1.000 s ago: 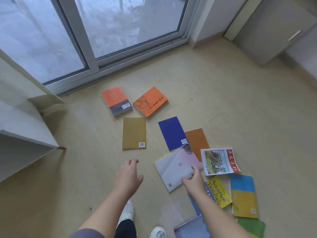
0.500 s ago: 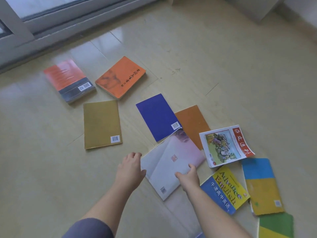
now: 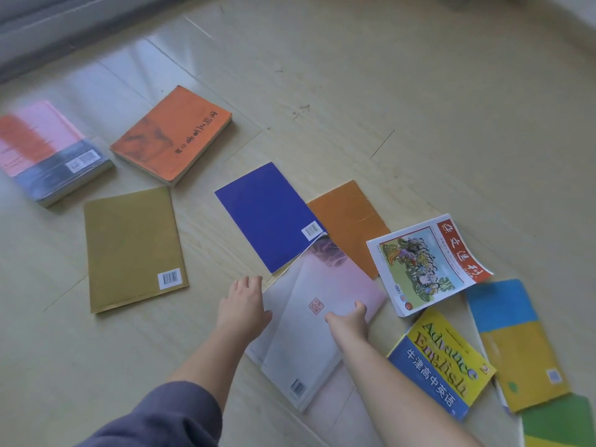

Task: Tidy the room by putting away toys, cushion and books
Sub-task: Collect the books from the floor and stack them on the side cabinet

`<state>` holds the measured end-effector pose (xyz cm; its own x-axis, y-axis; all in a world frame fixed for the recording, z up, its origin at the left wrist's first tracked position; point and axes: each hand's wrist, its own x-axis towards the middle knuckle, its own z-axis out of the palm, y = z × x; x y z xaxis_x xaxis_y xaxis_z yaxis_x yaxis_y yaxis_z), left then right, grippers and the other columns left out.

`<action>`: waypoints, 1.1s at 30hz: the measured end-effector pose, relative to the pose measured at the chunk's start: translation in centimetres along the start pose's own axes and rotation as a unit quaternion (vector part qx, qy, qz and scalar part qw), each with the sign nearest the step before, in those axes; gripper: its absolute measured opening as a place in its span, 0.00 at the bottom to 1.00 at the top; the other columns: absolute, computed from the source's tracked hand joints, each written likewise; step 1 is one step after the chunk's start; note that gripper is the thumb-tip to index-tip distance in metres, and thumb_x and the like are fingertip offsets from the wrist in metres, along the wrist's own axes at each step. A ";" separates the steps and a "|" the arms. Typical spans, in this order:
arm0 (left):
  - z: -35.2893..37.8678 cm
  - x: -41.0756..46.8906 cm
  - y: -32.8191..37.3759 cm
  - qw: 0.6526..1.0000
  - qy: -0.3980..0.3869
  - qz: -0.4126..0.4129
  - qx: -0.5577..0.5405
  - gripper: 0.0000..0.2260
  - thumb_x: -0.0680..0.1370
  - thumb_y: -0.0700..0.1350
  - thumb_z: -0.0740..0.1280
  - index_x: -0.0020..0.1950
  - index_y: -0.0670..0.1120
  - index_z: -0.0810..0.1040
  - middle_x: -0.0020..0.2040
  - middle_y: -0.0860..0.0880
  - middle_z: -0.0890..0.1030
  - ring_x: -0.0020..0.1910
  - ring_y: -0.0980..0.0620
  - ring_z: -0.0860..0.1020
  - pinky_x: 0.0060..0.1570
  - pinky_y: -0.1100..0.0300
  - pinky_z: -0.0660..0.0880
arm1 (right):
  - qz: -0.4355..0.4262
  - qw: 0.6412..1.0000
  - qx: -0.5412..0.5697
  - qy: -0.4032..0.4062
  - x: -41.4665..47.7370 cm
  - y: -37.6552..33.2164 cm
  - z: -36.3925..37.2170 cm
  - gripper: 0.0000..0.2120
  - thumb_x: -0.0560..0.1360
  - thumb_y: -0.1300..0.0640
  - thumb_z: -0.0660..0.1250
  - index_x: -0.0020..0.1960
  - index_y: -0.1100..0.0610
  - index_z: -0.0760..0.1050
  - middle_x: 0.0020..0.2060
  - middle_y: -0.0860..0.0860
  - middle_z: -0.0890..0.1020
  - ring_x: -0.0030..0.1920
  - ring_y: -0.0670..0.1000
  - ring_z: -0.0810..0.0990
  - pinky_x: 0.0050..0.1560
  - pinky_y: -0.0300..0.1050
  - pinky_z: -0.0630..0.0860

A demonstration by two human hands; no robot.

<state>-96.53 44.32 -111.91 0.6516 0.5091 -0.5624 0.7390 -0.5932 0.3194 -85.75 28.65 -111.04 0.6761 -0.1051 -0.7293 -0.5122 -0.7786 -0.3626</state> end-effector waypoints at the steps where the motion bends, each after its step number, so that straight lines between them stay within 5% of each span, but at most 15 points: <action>1: 0.0 0.4 0.1 1.000 -0.006 -0.001 0.000 0.26 0.76 0.50 0.65 0.71 0.47 0.61 0.68 0.49 0.67 0.67 0.49 0.65 0.55 0.55 0.71 | 0.006 1.000 -0.006 0.007 0.3 -0.2 0.1 0.37 0.72 0.59 0.66 0.77 0.55 0.53 0.66 0.60 0.70 0.60 0.60 0.75 0.55 0.48 0.75; 7: 1.0 1.7 1.0 0.999 -0.031 -0.007 -0.018 0.26 0.75 0.48 0.65 0.71 0.47 0.61 0.67 0.48 0.68 0.65 0.46 0.68 0.55 0.53 0.72 | 0.068 0.997 0.014 0.020 2.0 -0.7 -0.5 0.35 0.74 0.61 0.64 0.76 0.57 0.50 0.68 0.62 0.68 0.52 0.59 0.72 0.45 0.44 0.67; 11: 2.1 1.9 1.6 1.000 -0.008 -0.008 -0.016 0.25 0.74 0.47 0.65 0.69 0.47 0.61 0.64 0.47 0.69 0.62 0.46 0.69 0.53 0.54 0.71 | 0.089 0.994 0.039 0.043 2.8 -0.5 -0.2 0.37 0.73 0.62 0.66 0.77 0.56 0.50 0.67 0.63 0.67 0.61 0.63 0.73 0.51 0.47 0.70; 17: 2.4 1.2 2.8 0.999 -0.028 -0.022 -0.031 0.23 0.74 0.45 0.64 0.67 0.44 0.62 0.61 0.45 0.68 0.61 0.44 0.68 0.55 0.54 0.70 | 0.085 0.982 0.160 0.060 2.6 1.0 -1.5 0.38 0.70 0.65 0.67 0.76 0.57 0.55 0.64 0.61 0.71 0.54 0.62 0.76 0.52 0.50 0.75; 20: 1.5 2.2 2.4 0.993 -0.060 -0.077 -0.074 0.13 0.75 0.43 0.61 0.59 0.43 0.67 0.57 0.45 0.70 0.58 0.44 0.71 0.52 0.54 0.71 | 0.073 0.973 0.214 0.036 2.9 1.3 -2.3 0.24 0.73 0.64 0.68 0.67 0.67 0.68 0.51 0.60 0.78 0.48 0.60 0.78 0.43 0.47 0.74; 22: 1.2 2.2 2.2 0.985 -0.093 -0.086 -0.115 0.05 0.74 0.43 0.62 0.48 0.44 0.69 0.48 0.47 0.71 0.48 0.46 0.75 0.40 0.59 0.71 | 0.058 0.967 0.246 -0.020 2.7 1.3 -2.4 0.13 0.75 0.62 0.69 0.57 0.65 0.73 0.47 0.59 0.80 0.45 0.60 0.80 0.40 0.46 0.76; 25: 1.3 1.0 1.8 0.970 -0.113 -0.104 -0.186 0.09 0.73 0.42 0.62 0.35 0.45 0.65 0.35 0.49 0.69 0.31 0.51 0.68 0.26 0.62 0.62 | 0.004 0.962 0.263 -0.073 1.9 0.8 -2.7 0.06 0.78 0.60 0.67 0.54 0.60 0.74 0.46 0.57 0.82 0.45 0.58 0.82 0.43 0.48 0.79; 30: -1.2 -1.0 0.6 0.895 -0.113 -0.144 -0.407 0.09 0.72 0.44 0.67 0.48 0.41 0.72 0.45 0.46 0.77 0.40 0.48 0.77 0.37 0.58 0.73 | -0.061 0.939 0.309 -0.142 1.1 -0.9 -5.0 0.04 0.79 0.60 0.65 0.52 0.55 0.77 0.51 0.55 0.84 0.51 0.58 0.83 0.56 0.58 0.78; 33: -3.8 -2.1 0.6 0.867 -0.064 -0.126 -0.477 0.05 0.77 0.41 0.64 0.51 0.46 0.76 0.46 0.48 0.81 0.42 0.49 0.81 0.41 0.58 0.77 | -0.044 0.916 0.332 -0.219 0.1 -3.3 -5.9 0.10 0.77 0.60 0.68 0.58 0.60 0.75 0.53 0.60 0.84 0.52 0.61 0.82 0.54 0.59 0.79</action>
<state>-96.78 45.28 -107.68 0.4689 0.4380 -0.7670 0.7003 0.3449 0.6250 -80.89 27.56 -106.49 0.5273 0.3125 -0.7901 -0.7731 -0.2093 -0.5987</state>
